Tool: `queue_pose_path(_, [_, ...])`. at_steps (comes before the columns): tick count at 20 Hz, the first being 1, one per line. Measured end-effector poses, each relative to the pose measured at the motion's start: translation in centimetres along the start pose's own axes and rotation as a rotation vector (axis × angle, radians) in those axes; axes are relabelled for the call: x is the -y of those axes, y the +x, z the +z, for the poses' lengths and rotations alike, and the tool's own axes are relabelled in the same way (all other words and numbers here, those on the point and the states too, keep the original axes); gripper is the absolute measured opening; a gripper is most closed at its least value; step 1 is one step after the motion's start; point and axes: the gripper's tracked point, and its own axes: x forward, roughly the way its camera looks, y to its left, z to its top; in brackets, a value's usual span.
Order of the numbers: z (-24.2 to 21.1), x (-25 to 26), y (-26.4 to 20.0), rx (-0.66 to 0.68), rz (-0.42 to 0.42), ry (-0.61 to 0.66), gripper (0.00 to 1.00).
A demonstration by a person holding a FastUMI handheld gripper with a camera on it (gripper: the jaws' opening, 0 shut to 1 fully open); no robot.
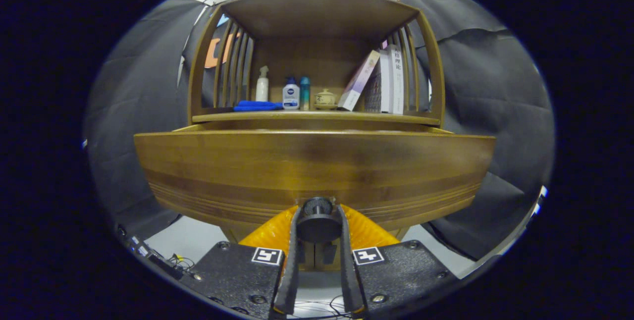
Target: Pull open the drawer, take out the items inside it, and place them on the countertop above the cabinet.
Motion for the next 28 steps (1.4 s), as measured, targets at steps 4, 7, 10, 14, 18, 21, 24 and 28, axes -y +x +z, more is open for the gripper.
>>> queue_pose_path(4, [-0.9, -0.4, -1.4, -0.015, 0.007, -0.004, 0.39])
queue_pose_path(7, [-1.3, -0.3, -2.5, -0.03, 0.007, 0.011, 0.39])
queue_pose_path(10, [-1.6, -0.2, -3.3, -0.034, 0.011, 0.005, 0.39])
queue_pose_path(14, [-2.1, -0.4, -4.4, -0.042, 0.013, 0.009, 0.38])
queue_pose_path(18, [-2.4, -0.6, -5.1, -0.048, 0.014, 0.016, 0.39])
queue_pose_path(21, [-2.6, -0.7, -5.3, -0.05, 0.014, 0.012, 0.39])
queue_pose_path(24, [-2.6, -0.6, -5.3, -0.052, 0.008, -0.033, 0.39])
queue_pose_path(28, [-2.3, -0.6, -6.2, -0.064, 0.055, -0.031, 0.57])
